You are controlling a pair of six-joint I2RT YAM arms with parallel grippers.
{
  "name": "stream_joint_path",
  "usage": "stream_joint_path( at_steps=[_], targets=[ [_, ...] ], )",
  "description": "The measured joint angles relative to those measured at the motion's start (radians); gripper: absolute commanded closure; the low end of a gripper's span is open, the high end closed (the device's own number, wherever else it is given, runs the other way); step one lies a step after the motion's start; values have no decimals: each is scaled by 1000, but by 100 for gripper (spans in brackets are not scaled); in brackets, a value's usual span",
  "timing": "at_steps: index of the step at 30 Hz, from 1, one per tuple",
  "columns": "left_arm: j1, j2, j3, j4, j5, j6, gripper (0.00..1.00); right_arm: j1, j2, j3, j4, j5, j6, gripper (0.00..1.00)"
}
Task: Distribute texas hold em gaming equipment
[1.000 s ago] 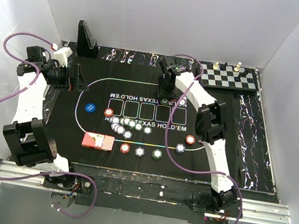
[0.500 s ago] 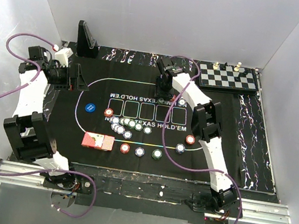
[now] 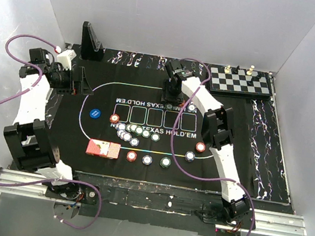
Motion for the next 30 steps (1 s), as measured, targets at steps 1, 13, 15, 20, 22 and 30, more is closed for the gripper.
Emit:
stream_joint_path(
  at_steps=[1,13,15,20,22,30],
  targets=[
    [0,-3,0,0,-2,-1,0,0,-2,-2,2,0,0,39],
    [0,-70,0,-11,0,-10,0,49,-334,-233,27,28,-12,37],
    [0,-86,0,-14,1,-10,0,86,-450,-343,57,34,-15,35],
    [0,-114,0,-16,11,-11,0,222,-704,-692,129,21,-25,17],
    [0,-119,0,-17,14,-10,0,265,-752,-825,150,12,-30,15],
    [0,-121,-1,-27,14,-11,0,363,-777,-1102,158,-13,-1,12]
  ],
)
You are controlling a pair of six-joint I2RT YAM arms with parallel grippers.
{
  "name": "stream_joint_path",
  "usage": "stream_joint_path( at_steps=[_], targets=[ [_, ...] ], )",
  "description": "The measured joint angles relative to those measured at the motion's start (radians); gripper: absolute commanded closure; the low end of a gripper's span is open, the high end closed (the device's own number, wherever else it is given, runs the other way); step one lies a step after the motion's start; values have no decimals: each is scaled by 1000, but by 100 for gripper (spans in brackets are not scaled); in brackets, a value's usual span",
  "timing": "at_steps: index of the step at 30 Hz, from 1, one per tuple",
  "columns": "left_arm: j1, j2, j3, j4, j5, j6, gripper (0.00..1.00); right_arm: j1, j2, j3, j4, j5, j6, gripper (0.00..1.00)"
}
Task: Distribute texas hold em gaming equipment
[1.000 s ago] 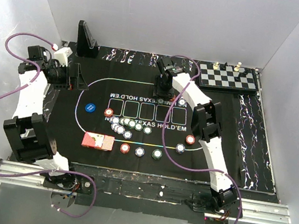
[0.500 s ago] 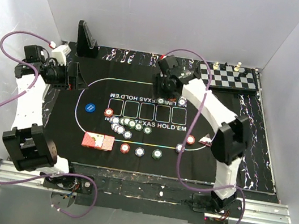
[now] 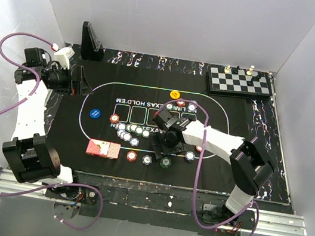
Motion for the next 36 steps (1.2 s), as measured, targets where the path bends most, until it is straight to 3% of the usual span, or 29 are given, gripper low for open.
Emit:
stream_joint_path(
  at_steps=[19,28,36],
  targets=[
    [0,-13,0,-6,0,-7,0,61,37,-53,72,-32,21,25],
    [0,-13,0,-7,-1,-8,0,61,43,-59,89,-37,27,52],
    [0,-13,3,-7,-1,-15,0,61,43,-59,88,-36,37,68]
  ],
)
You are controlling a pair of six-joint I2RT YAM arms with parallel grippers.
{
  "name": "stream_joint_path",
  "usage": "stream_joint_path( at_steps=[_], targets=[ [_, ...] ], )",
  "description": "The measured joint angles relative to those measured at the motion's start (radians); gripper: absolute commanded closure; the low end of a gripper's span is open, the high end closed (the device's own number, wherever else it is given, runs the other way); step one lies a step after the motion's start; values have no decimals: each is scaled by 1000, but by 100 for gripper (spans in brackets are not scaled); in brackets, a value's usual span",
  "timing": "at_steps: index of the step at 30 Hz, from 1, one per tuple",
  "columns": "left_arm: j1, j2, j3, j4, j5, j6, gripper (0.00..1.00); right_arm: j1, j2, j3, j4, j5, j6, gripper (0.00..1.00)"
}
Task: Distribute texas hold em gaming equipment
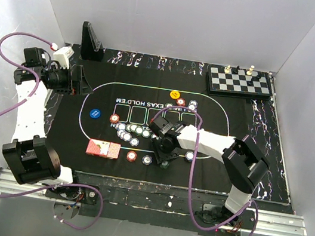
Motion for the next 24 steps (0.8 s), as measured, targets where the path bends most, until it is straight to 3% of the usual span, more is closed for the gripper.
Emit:
stream_joint_path(
  at_steps=[11,17,24],
  targets=[
    [0,0,6,1,0,-3,0,-33,-56,21,-66,5,-2,78],
    [0,0,6,1,0,-4,0,-111,-119,51,-87,6,-19,78],
    [0,0,6,1,0,-3,0,-266,-85,99,-95,15,-56,82]
  ],
)
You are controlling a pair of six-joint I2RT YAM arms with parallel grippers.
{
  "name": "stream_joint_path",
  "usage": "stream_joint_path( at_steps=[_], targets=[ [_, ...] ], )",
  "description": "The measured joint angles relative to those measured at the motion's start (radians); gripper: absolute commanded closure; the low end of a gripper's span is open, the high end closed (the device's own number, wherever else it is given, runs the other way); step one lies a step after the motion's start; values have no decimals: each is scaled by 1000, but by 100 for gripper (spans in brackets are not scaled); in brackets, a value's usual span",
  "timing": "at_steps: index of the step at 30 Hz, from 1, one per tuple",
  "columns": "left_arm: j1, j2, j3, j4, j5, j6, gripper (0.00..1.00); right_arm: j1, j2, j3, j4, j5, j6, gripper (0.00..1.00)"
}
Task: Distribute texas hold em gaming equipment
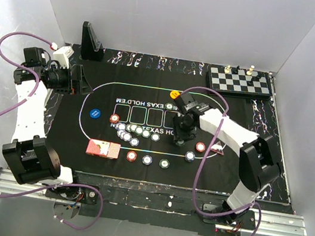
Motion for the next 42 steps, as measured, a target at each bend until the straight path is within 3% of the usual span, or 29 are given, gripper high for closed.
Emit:
stream_joint_path(
  at_steps=[6,11,42],
  targets=[
    [0,0,0,-1,-1,3,0,-122,109,36,31,6,-9,83],
    [0,0,0,-1,-1,4,0,-147,158,35,52,9,-2,85],
    [0,0,0,-5,0,11,0,-337,132,-50,107,122,79,89]
  ],
)
